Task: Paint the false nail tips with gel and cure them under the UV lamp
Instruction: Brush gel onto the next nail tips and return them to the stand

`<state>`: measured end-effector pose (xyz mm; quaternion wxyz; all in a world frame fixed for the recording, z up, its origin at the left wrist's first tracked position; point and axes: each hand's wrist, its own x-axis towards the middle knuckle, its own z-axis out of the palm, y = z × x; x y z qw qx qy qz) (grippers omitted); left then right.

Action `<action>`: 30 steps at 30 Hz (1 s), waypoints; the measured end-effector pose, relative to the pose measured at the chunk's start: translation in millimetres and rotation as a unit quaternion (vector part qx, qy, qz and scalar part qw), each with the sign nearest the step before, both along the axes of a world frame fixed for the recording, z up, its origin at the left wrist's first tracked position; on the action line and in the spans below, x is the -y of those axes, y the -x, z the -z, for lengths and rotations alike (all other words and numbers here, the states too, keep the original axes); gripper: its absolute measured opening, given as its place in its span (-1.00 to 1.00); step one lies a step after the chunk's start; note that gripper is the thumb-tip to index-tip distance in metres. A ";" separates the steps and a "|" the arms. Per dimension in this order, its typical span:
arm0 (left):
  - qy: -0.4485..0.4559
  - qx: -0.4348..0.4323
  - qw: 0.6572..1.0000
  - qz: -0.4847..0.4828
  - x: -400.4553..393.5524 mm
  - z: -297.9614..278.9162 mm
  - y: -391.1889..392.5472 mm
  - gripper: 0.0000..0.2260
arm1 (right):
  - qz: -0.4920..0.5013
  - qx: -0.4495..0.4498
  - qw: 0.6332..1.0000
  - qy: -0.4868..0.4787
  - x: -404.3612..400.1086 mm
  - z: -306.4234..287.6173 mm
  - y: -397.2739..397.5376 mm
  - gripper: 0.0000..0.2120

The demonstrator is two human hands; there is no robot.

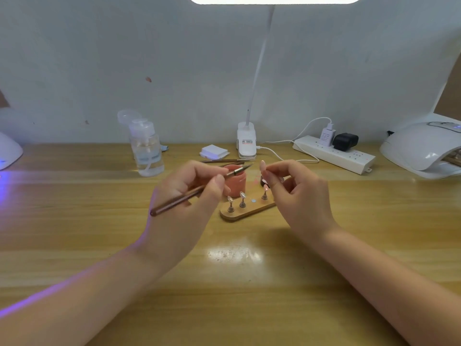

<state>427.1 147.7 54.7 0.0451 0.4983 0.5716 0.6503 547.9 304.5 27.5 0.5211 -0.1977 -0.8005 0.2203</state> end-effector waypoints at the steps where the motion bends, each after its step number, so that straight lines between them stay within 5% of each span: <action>1: 0.004 0.008 1.000 -0.020 -4.1 -4.9 4.6 -0.91 | 0.000 0.007 1.000 -0.002 -1.0 2.0 -0.2 -0.89; 8: 0.235 0.002 0.963 -0.129 -60.9 -47.6 56.5 -0.86 | 0.014 0.039 0.999 -0.023 -4.4 14.9 -1.1 -0.94; 14: 0.335 -0.045 0.931 -0.138 -99.9 -52.8 64.8 -0.88 | 0.022 0.036 0.999 -0.027 -4.5 17.0 0.2 -0.91; 23: 0.392 -0.062 0.909 -0.126 -116.2 -40.8 62.9 -0.90 | 0.010 0.050 0.998 -0.031 -3.3 16.8 -0.6 -0.90; 30: 0.245 0.136 0.952 -0.126 -101.4 -38.2 84.7 -0.91 | 0.012 0.053 0.998 -0.033 -4.0 18.0 -0.4 -0.92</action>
